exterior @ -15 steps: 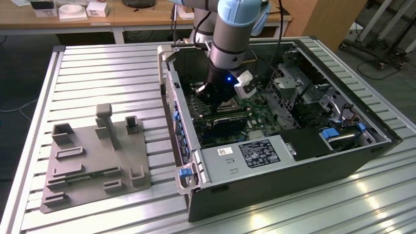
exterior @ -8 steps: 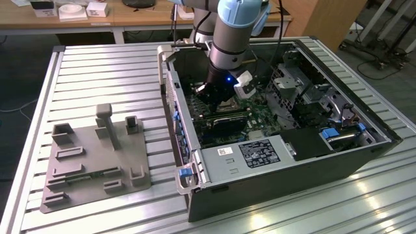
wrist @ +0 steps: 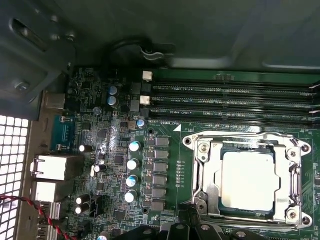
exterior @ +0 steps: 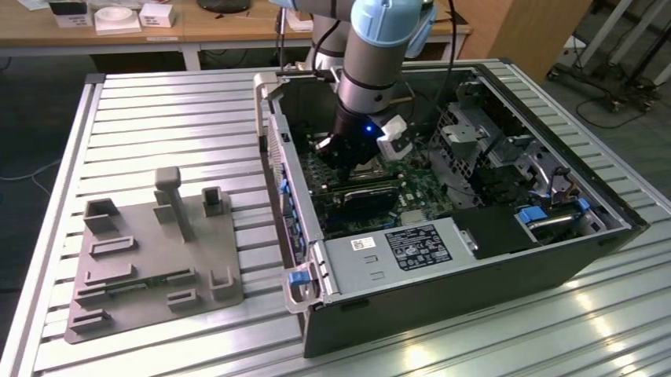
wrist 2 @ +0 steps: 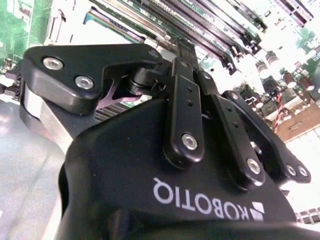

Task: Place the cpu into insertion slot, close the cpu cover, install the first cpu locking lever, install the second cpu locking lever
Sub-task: 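Install the second cpu locking lever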

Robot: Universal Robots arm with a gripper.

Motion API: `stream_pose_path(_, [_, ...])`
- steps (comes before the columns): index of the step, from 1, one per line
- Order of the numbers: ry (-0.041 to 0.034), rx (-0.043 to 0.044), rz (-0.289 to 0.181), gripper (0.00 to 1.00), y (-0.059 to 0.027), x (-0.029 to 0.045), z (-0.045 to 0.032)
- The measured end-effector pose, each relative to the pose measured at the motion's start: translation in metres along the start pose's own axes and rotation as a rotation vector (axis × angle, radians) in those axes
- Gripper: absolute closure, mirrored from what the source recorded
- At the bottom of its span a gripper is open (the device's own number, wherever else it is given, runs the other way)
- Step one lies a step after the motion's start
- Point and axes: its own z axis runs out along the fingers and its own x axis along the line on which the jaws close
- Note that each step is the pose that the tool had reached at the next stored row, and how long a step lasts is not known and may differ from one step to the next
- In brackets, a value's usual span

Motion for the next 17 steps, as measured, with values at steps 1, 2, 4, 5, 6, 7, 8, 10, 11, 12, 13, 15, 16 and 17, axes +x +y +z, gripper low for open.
stream_pose_path(1, [-0.0001, 0.0019, 0.0, 0.9, 0.0, -0.0001, 0.0007])
stream_pose_path(2, [-0.0002, 0.0048, 0.0, 0.9, 0.0001, -0.0001, 0.0009])
stream_pose_path(4, [0.0002, 0.0137, 0.0, 0.9, 0.0001, -0.0001, 0.001])
stream_pose_path(5, [0.0001, 0.0151, 0.0, 0.9, 0.0001, -0.0001, 0.0008])
stream_pose_path(6, [0.0001, 0.0153, 0.0, 0.9, 0.0001, -0.0002, 0.0005])
stream_pose_path(7, [-0.0002, 0.0151, 0.0, 0.9, 0.0003, -0.0003, 0.0002])
stream_pose_path(8, [-0.0004, 0.015, 0.0, 0.9, 0.0005, -0.0003, -0.0003])
stream_pose_path(10, [-0.0001, 0.0152, 0.0, 0.9, 0.001, -0.0002, -0.0014])
stream_pose_path(11, [0.0001, 0.0152, 0.0, 0.9, 0.0011, -0.0002, -0.0021])
stream_pose_path(12, [0.0002, 0.0153, 0.0, 0.9, 0.0014, -0.0002, -0.0028])
stream_pose_path(13, [0.0, 0.0152, 0.0, 0.9, 0.0018, -0.0002, -0.0035])
stream_pose_path(15, [0.0002, 0.0155, 0.0, 0.9, 0.0026, -0.0001, -0.0055])
stream_pose_path(16, [0.0002, 0.0155, 0.0, 0.9, 0.003, -0.0001, -0.0065])
stream_pose_path(17, [0.0003, 0.0156, 0.0, 0.9, 0.0034, -0.0001, -0.0079])
